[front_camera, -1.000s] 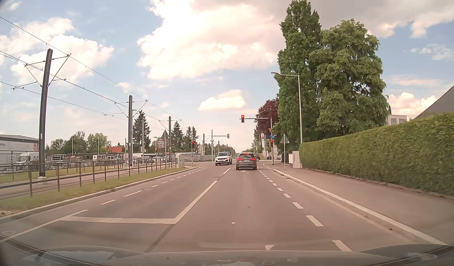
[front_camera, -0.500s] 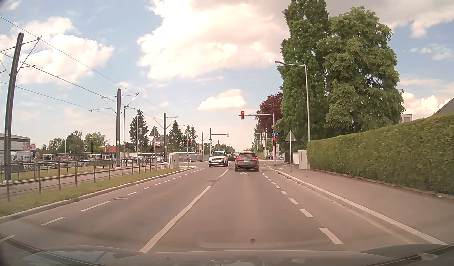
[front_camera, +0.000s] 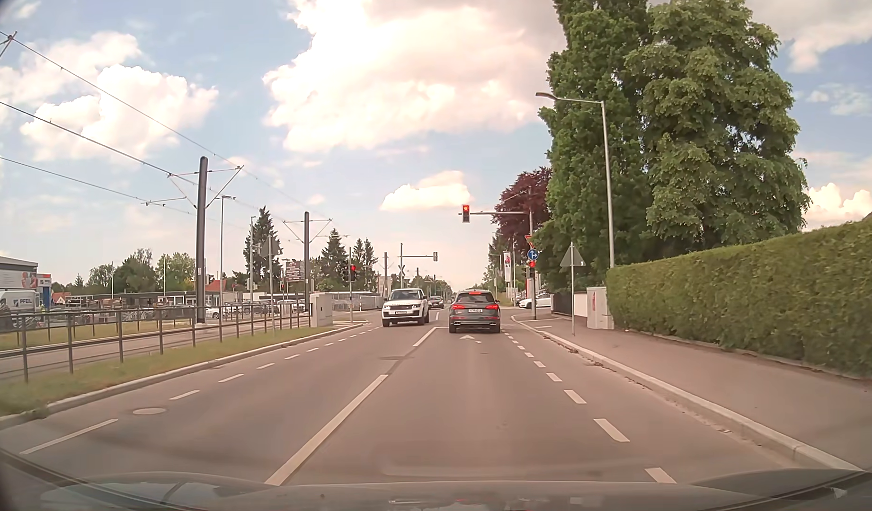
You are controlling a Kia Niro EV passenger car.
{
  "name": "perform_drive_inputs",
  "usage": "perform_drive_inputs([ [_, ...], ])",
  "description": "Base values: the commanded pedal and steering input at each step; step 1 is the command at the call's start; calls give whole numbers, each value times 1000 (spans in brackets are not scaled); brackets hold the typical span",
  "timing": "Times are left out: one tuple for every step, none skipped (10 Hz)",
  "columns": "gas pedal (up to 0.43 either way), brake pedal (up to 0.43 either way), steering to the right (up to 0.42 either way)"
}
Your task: Follow the waypoints while adhering to traffic rules and regulations
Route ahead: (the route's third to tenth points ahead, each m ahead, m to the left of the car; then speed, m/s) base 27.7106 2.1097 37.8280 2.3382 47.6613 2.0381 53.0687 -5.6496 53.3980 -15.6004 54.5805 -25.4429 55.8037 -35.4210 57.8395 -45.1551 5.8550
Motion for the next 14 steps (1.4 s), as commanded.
perform_drive_inputs([
  [0,165,6],
  [0,165,6],
  [0,183,5],
  [0,183,3],
  [0,189,3],
  [0,189,3],
  [0,189,3],
  [0,189,3],
  [0,189,3],
  [0,195,3],
  [0,207,2],
  [0,220,1],
  [0,238,0],
  [0,250,0],
])
